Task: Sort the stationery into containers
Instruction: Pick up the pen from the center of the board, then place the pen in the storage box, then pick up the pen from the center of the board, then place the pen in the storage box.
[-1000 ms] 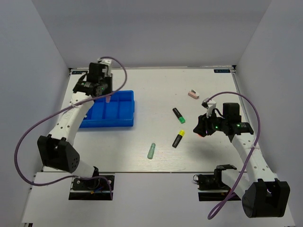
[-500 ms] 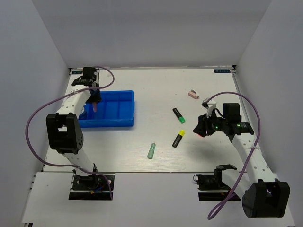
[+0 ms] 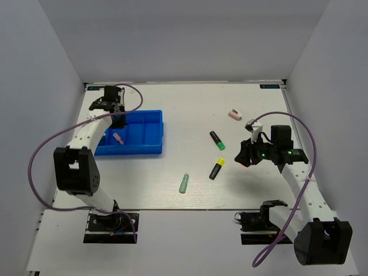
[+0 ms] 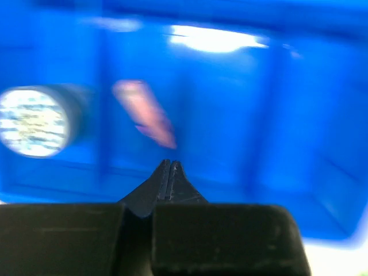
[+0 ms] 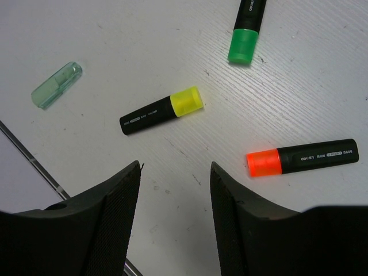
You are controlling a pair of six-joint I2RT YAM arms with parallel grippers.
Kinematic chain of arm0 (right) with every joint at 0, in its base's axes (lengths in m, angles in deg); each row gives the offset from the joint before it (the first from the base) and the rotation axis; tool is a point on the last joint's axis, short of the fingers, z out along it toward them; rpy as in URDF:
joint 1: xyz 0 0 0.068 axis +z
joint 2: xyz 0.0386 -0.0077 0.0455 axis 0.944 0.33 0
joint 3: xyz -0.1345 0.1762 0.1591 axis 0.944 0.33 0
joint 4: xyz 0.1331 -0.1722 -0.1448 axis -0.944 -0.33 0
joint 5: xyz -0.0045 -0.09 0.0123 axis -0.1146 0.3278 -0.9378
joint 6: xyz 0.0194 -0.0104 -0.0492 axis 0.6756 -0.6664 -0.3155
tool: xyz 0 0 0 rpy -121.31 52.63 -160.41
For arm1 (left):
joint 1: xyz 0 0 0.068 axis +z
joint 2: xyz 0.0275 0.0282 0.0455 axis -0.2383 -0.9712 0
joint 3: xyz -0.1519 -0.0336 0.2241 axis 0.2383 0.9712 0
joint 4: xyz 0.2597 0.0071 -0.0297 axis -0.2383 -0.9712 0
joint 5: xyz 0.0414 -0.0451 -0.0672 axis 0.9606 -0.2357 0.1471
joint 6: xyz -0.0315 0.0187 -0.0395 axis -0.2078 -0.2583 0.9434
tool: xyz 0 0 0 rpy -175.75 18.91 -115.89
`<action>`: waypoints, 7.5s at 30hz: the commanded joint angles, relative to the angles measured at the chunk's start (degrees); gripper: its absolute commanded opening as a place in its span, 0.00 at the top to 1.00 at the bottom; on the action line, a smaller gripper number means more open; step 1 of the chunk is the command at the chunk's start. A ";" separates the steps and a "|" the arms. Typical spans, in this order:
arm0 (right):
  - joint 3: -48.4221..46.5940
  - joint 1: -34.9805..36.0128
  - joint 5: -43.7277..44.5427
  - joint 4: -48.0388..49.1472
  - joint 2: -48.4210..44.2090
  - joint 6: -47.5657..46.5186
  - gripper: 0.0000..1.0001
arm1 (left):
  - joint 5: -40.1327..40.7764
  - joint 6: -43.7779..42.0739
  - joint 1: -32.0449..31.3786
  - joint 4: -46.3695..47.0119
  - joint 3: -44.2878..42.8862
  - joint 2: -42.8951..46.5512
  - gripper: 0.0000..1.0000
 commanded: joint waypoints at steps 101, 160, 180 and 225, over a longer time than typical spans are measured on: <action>-4.65 -0.67 3.75 -2.14 5.13 1.91 0.43 | 2.23 4.36 3.27 -5.24 -8.87 -6.26 0.38; -40.50 22.36 31.26 -8.55 66.40 2.97 1.00 | -6.21 4.71 -40.77 0.91 38.25 54.48 0.00; -73.11 35.36 -9.53 1.48 64.72 17.91 1.00 | -6.57 -1.08 -42.09 19.36 52.13 78.12 0.00; -86.29 43.28 9.26 39.09 81.27 21.69 0.93 | -5.33 -0.39 -42.26 14.98 36.24 64.95 0.16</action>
